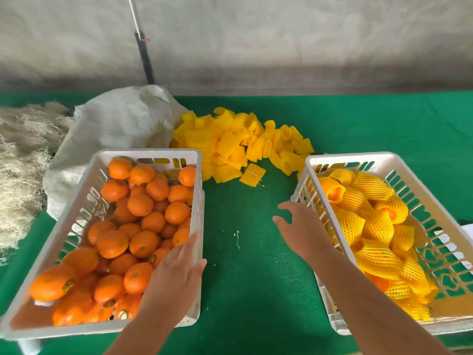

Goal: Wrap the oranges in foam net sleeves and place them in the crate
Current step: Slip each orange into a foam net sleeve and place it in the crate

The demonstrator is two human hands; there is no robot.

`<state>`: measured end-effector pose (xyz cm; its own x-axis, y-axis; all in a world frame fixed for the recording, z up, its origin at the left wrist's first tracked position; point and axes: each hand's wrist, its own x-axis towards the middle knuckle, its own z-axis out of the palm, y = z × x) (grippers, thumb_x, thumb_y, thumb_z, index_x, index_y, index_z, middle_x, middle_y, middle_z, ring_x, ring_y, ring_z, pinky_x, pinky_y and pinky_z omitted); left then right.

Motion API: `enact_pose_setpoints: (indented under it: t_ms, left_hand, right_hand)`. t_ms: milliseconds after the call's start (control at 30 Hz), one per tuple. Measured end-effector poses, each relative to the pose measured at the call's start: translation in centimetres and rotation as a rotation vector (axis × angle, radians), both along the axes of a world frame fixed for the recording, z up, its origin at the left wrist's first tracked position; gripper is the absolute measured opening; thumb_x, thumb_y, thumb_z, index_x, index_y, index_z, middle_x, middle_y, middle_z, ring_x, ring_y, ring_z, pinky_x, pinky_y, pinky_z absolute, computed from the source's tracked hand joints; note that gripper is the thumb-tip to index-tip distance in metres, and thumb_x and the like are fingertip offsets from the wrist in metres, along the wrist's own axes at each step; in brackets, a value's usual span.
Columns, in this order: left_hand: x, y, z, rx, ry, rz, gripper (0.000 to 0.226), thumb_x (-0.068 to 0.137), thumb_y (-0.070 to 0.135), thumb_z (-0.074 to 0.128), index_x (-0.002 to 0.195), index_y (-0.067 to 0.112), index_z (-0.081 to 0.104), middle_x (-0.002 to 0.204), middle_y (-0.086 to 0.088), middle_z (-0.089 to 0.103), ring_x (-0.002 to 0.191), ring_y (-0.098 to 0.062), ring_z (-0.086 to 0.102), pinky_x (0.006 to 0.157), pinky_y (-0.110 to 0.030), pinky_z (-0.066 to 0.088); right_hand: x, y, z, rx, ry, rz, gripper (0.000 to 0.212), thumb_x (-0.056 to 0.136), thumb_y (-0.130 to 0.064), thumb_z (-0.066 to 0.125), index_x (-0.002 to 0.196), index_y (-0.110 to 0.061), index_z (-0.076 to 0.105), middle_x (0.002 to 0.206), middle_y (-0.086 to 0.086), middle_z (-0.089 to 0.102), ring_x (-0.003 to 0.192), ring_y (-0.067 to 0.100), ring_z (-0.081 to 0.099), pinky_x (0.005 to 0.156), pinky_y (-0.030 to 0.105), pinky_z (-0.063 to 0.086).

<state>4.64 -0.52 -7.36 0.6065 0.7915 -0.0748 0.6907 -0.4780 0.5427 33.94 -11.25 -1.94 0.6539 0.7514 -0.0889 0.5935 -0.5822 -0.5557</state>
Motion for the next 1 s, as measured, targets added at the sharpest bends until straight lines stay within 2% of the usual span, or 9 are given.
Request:
enact_pose_setpoints:
  t_ms: [167, 267, 467, 533, 600, 700, 833, 933, 1000]
  left_hand:
    - [-0.7, 1.8, 0.5, 0.016, 0.018, 0.168, 0.049, 0.106, 0.061, 0.032, 0.149, 0.039, 0.043, 0.146, 0.013, 0.055, 0.135, -0.015, 0.054, 0.106, -0.039, 0.053]
    - [-0.4, 5.2, 0.8, 0.134, 0.093, 0.24, 0.043, 0.108, 0.052, 0.045, 0.145, 0.033, 0.051, 0.146, 0.009, 0.057, 0.135, -0.016, 0.053, 0.109, -0.041, 0.051]
    - [2.7, 12.1, 1.6, 0.231, 0.289, 0.26, 0.059, 0.104, 0.042, 0.058, 0.157, 0.024, 0.04, 0.164, -0.004, 0.037, 0.154, -0.029, 0.029, 0.119, -0.054, 0.037]
    - [4.3, 13.4, 1.5, 0.228, 0.304, 0.204, 0.066, 0.101, 0.042, 0.065, 0.158, 0.026, 0.037, 0.164, -0.002, 0.036, 0.154, -0.029, 0.029, 0.118, -0.055, 0.038]
    - [5.8, 14.0, 0.9, 0.215, 0.339, 0.104, 0.074, 0.095, 0.039, 0.075, 0.157, 0.03, 0.037, 0.156, 0.001, 0.045, 0.147, -0.027, 0.04, 0.113, -0.051, 0.045]
    - [7.3, 14.0, -0.9, 0.231, 0.461, 0.028, 0.077, 0.086, 0.03, 0.085, 0.149, 0.034, 0.042, 0.125, 0.005, 0.054, 0.117, -0.018, 0.055, 0.09, -0.036, 0.058]
    - [7.7, 14.3, -3.1, 0.191, 0.478, 0.14, 0.056, 0.09, 0.028, 0.08, 0.135, 0.032, 0.048, 0.12, 0.005, 0.046, 0.11, -0.012, 0.049, 0.083, -0.028, 0.057]
    - [8.3, 14.3, -3.8, 0.2, 0.47, 0.169, 0.056, 0.091, 0.031, 0.079, 0.133, 0.029, 0.043, 0.126, 0.001, 0.042, 0.116, -0.015, 0.046, 0.083, -0.028, 0.056]
    - [8.5, 14.2, -3.9, 0.182, 0.46, 0.196, 0.06, 0.089, 0.035, 0.08, 0.135, 0.028, 0.04, 0.126, 0.001, 0.043, 0.119, -0.018, 0.048, 0.084, -0.032, 0.059]
  right_hand:
    - [0.5, 2.5, -1.4, -0.044, 0.016, 0.115, 0.039, 0.104, -0.041, 0.062, 0.14, -0.026, 0.062, 0.148, -0.003, 0.06, 0.135, 0.016, 0.055, 0.113, 0.035, 0.037]
    - [1.8, 4.5, -1.8, -0.058, 0.017, 0.191, 0.038, 0.104, -0.04, 0.061, 0.138, -0.026, 0.064, 0.148, -0.002, 0.06, 0.137, 0.017, 0.054, 0.115, 0.036, 0.037]
    - [5.5, 8.7, -2.2, -0.036, 0.003, 0.278, 0.037, 0.105, -0.035, 0.062, 0.138, -0.02, 0.065, 0.147, 0.002, 0.061, 0.135, 0.021, 0.056, 0.113, 0.037, 0.039]
    - [6.7, 9.9, -2.4, -0.033, 0.012, 0.295, 0.038, 0.105, -0.035, 0.062, 0.139, -0.02, 0.064, 0.146, 0.002, 0.062, 0.133, 0.021, 0.057, 0.11, 0.036, 0.04]
    - [7.7, 11.2, -2.8, -0.039, 0.026, 0.313, 0.038, 0.104, -0.035, 0.063, 0.139, -0.02, 0.064, 0.141, 0.002, 0.064, 0.121, 0.02, 0.061, 0.101, 0.034, 0.043]
    - [9.1, 13.0, -3.9, -0.052, 0.028, 0.331, 0.038, 0.103, -0.037, 0.064, 0.138, -0.021, 0.064, 0.131, 0.003, 0.068, 0.108, 0.02, 0.063, 0.09, 0.031, 0.043]
    - [11.3, 16.2, -5.3, -0.067, 0.015, 0.346, 0.039, 0.104, -0.036, 0.064, 0.138, -0.018, 0.064, 0.142, 0.005, 0.064, 0.123, 0.025, 0.062, 0.098, 0.033, 0.043]
    - [13.1, 18.7, -6.9, -0.164, -0.005, 0.358, 0.042, 0.105, -0.034, 0.062, 0.142, -0.016, 0.061, 0.147, 0.008, 0.061, 0.13, 0.027, 0.059, 0.106, 0.037, 0.045]
    - [14.0, 20.2, -8.3, -0.241, 0.011, 0.349, 0.043, 0.106, -0.032, 0.061, 0.146, -0.017, 0.058, 0.151, 0.008, 0.058, 0.131, 0.028, 0.058, 0.103, 0.037, 0.046]
